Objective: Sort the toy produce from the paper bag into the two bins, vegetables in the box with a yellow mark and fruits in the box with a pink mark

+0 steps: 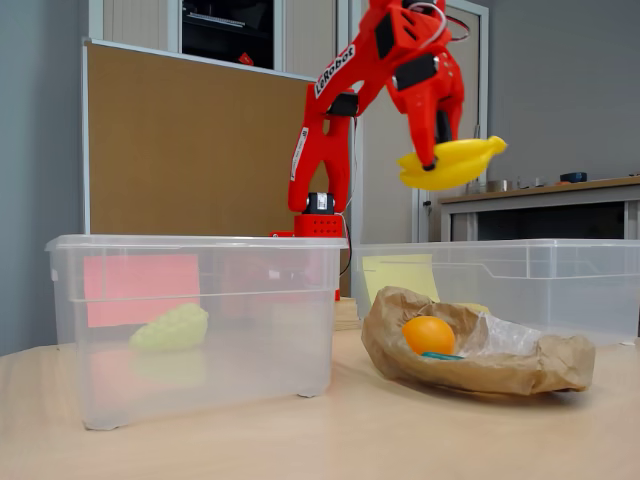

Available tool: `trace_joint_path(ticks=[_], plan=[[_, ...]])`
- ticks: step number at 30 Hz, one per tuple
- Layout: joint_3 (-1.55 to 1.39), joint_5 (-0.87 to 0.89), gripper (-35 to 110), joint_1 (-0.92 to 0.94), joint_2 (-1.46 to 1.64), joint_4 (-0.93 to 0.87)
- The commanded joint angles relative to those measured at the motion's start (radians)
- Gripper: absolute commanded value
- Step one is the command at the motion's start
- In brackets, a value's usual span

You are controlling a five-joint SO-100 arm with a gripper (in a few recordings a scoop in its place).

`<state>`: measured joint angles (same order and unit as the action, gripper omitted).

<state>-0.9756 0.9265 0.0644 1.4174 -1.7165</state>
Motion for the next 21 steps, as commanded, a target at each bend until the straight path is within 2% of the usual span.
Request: trace_joint_path(ticks=[1,8,11,15,21], plan=[[-0.121,-0.008,22,0.178,0.198,-0.035],[-0.325,0.020,22,0.569,0.287,-0.077],[-0.451,0.025,23,0.703,0.279,0.014],[-0.532,0.020,25,0.798,0.153,0.123],[-0.586,-0.011,27,0.842,-0.077,0.288]])
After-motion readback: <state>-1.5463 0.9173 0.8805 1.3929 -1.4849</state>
